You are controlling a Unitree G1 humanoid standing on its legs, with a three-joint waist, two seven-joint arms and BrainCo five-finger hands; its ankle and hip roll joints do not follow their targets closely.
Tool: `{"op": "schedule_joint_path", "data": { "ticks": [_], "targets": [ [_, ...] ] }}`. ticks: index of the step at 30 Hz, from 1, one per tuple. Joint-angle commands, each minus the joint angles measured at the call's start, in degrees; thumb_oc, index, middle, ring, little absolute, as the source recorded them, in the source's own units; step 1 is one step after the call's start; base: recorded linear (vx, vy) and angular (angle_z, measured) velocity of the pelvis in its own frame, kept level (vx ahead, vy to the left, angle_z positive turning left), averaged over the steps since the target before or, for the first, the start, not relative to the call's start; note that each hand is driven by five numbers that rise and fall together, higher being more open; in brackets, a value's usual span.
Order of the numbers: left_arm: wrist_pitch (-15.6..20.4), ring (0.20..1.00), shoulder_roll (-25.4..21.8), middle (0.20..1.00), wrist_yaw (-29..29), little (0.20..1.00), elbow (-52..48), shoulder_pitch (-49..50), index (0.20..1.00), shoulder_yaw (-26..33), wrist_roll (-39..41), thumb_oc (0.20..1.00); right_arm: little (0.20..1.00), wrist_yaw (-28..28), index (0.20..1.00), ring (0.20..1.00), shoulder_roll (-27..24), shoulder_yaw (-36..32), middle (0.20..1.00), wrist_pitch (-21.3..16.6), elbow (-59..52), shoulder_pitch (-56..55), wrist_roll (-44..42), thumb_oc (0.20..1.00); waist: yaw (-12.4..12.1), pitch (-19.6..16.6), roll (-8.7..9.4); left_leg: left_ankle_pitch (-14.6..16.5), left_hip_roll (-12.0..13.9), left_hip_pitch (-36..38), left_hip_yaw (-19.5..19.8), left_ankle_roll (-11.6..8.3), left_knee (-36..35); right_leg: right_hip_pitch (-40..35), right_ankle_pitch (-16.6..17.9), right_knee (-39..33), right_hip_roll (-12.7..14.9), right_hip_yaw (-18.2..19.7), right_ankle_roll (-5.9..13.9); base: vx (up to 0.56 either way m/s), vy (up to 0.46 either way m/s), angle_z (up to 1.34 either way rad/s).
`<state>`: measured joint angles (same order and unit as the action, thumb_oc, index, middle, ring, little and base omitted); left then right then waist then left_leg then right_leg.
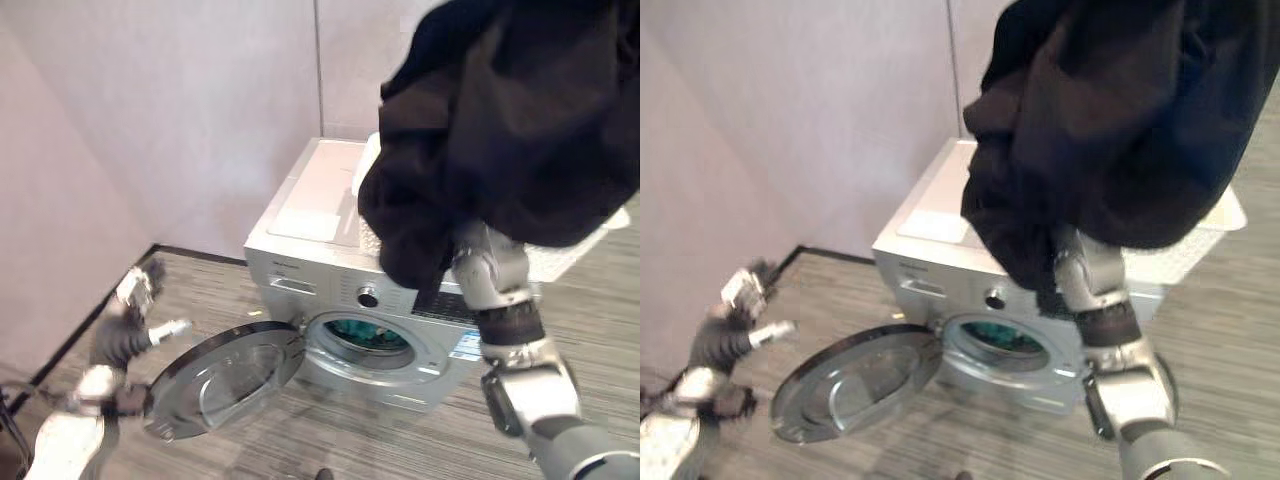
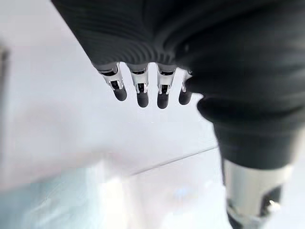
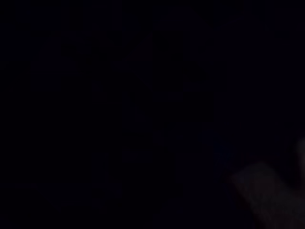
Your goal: Grab the laundry basket,head to the washer,open it,put in the laundry and shut it.
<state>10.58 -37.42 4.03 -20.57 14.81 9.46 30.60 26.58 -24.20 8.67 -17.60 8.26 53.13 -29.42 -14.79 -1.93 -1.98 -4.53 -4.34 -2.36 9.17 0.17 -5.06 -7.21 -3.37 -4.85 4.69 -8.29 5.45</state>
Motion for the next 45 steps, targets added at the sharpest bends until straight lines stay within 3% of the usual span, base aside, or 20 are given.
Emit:
{"op": "schedule_joint_path", "data": {
  "ticks": [1, 4, 5, 12, 15, 20, 29, 39, 45],
  "targets": [
    [3.19, 1.0, -1.05, 1.0, 0.0, 1.0, 3.23, 0.18, 1.0, -4.26, 1.77, 1.0, 0.2, -0.27, 0.2, 0.2, -2.88, 3.32, 0.2, -0.83, 1.78, 12.93, 3.98, 0.2, 0.5, -4.79, 5.56, 4.14, 4.45, -0.22, 2.98, -1.51, 1.46, 4.62, 6.34, -0.15, 6.51, -1.82, 3.88, 0.01, -0.01, 0.23],
    [2.68, 1.0, -1.46, 1.0, -2.17, 1.0, 2.19, -4.69, 1.0, -8.1, 4.29, 1.0, 0.2, -3.02, 0.2, 0.2, -6.45, 8.0, 0.2, -1.33, 8.19, 21.11, 0.86, 0.2, 0.68, -5.34, 6.63, 4.31, 4.59, -0.08, 3.37, -1.78, 1.66, 4.09, 6.03, -0.15, 6.22, -2.33, 3.78, 0.03, -0.016, 0.17],
    [2.28, 1.0, -1.27, 1.0, -3.35, 1.0, 3.3, -7.71, 1.0, -11.14, 6.51, 1.0, 0.2, -5.82, 0.2, 0.2, -8.15, 13.06, 0.2, -1.35, 12.23, 28.06, -0.96, 0.2, 1.04, -5.45, 7.13, 4.31, 4.71, -0.06, 3.45, -1.96, 1.75, 4.05, 6.09, -0.15, 6.03, -2.43, 3.76, 0.03, -0.007, 0.12],
    [2.22, 1.0, -1.01, 1.0, -3.19, 1.0, 6.14, -15.42, 1.0, -15.34, 6.14, 1.0, 0.2, -7.76, 0.2, 0.2, -12.18, 23.28, 0.2, -0.7, 19.2, 39.74, -0.76, 0.2, 2.25, -6.46, 8.12, 4.25, 5.09, 0.02, 3.3, -2.29, 1.49, 4.37, 6.23, -0.15, 5.84, -2.39, 3.91, 0.01, 0.003, 0.0],
    [2.42, 1.0, -1.06, 1.0, -3.17, 1.0, 8.79, -22.51, 1.0, -18.53, 7.6, 1.0, 0.2, -9.76, 0.2, 0.2, -17.5, 31.92, 0.2, 0.18, 23.42, 46.75, 0.08, 0.2, 3.34, -7.31, 8.95, 4.32, 5.3, -0.2, 2.85, -2.48, 1.41, 4.87, 6.5, -0.15, 5.66, -1.99, 4.11, 0.01, 0.007, 0.0],
    [2.27, 1.0, 0.71, 1.0, -2.79, 1.0, 12.0, -29.92, 1.0, -23.32, 10.18, 1.0, 0.2, -8.69, 0.2, 0.2, -19.88, 34.93, 0.2, -0.08, 26.27, 50.84, -0.43, 0.2, 4.2, -7.68, 9.24, 4.47, 5.3, -0.29, 2.93, -2.47, 1.49, 4.93, 6.42, -0.15, 5.49, -1.75, 4.21, 0.01, 0.008, -0.02],
    [3.37, 1.0, 5.36, 1.0, 1.19, 1.0, 23.17, -45.89, 1.0, -31.8, 14.28, 1.0, 0.2, -7.01, 0.2, 0.2, -16.96, 35.87, 0.2, -2.44, 26.64, 54.61, -4.59, 0.2, 5.76, -8.46, 9.24, 4.75, 5.67, 0.04, 2.23, -2.49, 1.39, 5.2, 6.52, -0.15, 5.25, -0.79, 4.31, 0.0, 0.002, -0.01],
    [5.1, 1.0, 8.96, 1.0, 6.54, 1.0, 37.38, -62.99, 1.0, -36.99, 14.4, 1.0, 0.2, -6.67, 0.2, 0.2, -11.56, 33.3, 0.2, -5.99, 21.38, 54.1, -10.74, 0.2, 7.69, -9.09, 8.67, 4.5, 6.14, 0.29, 0.71, -2.78, 0.69, 6.21, 6.63, -0.15, 4.73, 0.37, 4.34, 0.01, 0.006, -0.08],
    [4.98, 1.0, 11.34, 1.0, 6.72, 1.0, 40.24, -68.58, 1.0, -40.04, 15.23, 1.0, 0.2, -6.06, 0.2, 0.2, -9.17, 32.92, 0.2, -6.2, 22.15, 54.4, -11.51, 0.2, 7.79, -9.08, 8.41, 4.57, 6.24, 0.33, 0.17, -2.76, 0.63, 6.65, 6.85, -0.15, 4.76, 0.74, 4.5, 0.0, 0.012, -0.11]
  ]
}}
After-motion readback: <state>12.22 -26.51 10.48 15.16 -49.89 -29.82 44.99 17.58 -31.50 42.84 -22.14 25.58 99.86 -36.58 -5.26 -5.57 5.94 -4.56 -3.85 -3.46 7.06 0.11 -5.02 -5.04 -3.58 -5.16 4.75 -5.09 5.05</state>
